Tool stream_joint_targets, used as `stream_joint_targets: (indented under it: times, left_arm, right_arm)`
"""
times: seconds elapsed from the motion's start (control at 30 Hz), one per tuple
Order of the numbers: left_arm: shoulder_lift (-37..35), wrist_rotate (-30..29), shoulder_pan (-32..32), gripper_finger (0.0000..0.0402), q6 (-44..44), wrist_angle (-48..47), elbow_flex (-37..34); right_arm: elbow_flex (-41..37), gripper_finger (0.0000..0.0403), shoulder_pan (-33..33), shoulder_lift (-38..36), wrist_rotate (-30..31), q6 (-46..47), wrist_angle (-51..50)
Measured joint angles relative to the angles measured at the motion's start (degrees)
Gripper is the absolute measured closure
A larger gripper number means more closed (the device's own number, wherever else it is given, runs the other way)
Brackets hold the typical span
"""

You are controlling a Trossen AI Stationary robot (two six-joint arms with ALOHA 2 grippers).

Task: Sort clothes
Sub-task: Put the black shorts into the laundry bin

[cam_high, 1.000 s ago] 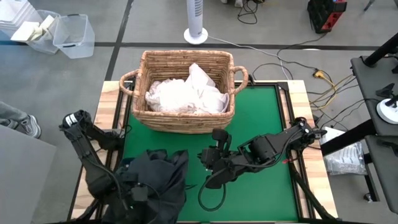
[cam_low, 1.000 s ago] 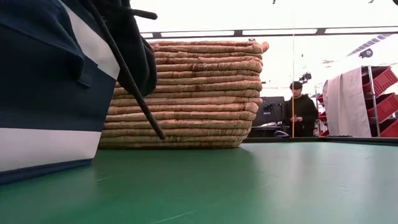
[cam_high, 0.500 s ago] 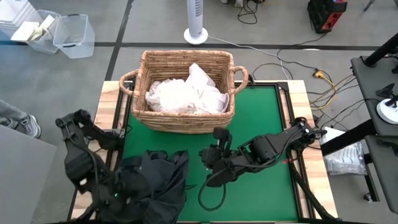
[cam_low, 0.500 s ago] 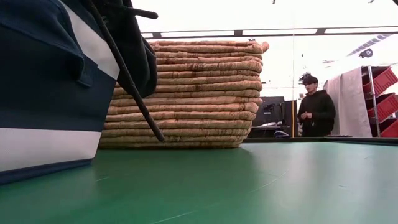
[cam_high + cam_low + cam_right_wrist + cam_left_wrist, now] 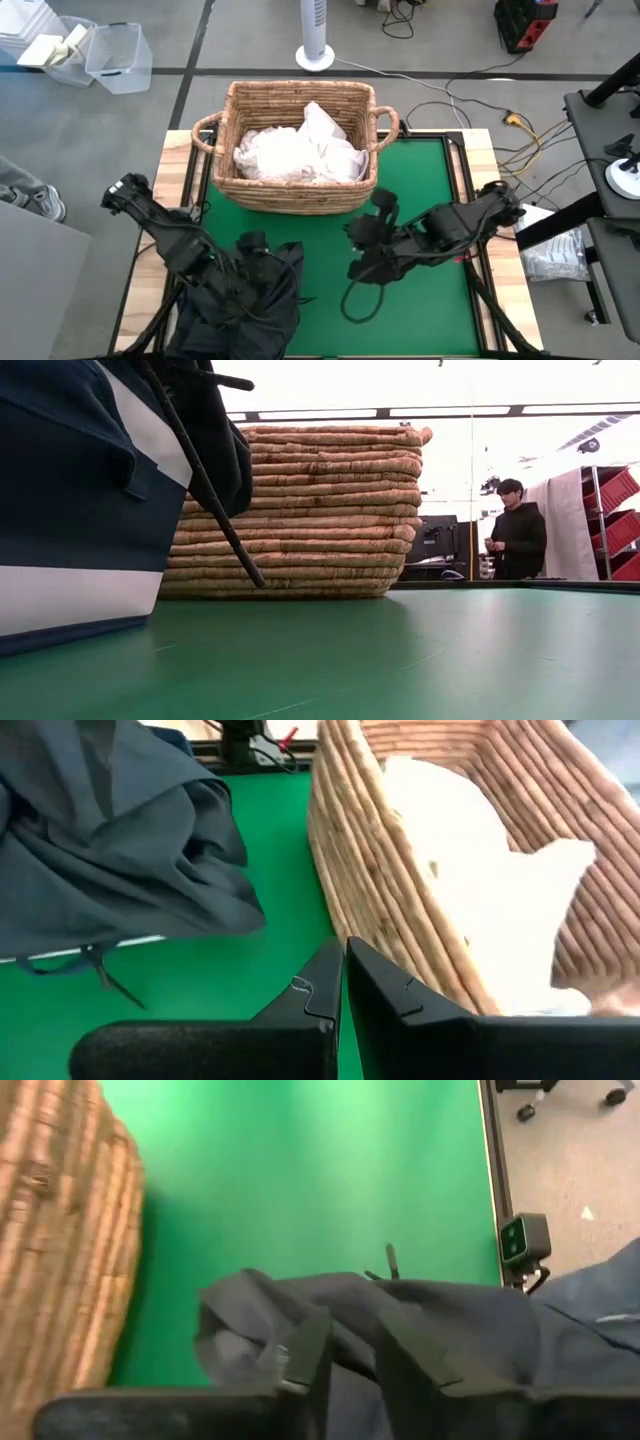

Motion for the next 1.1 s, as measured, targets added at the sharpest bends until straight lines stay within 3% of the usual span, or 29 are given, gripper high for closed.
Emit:
stream_joint_targets:
  times: [0.27,0.5,0.8,1.1]
  left_arm:
    - [0.1,0.1,-0.9,0.0224,-3.2,15.4,-11.3]
    - [0.1,-1.5,-1.2,0.0157,-7.9,19.4,-17.4]
    - [0.1,-1.6,-1.2,0.0150,-11.9,27.4,-22.2]
    - [4.1,-0.5,-1.2,0.0201,-18.3,27.1,-23.1]
  right_arm:
    - [0.0,0.0390,2.7,-3.2,4.5,7.6,-8.7]
    - [0.0,0.0390,3.8,-4.0,5.3,9.7,-10.1]
    - [0.0,0.0390,4.0,-4.0,6.1,6.0,-10.1]
    - [0.0,0.0390,4.0,-4.7,6.2,3.2,-10.1]
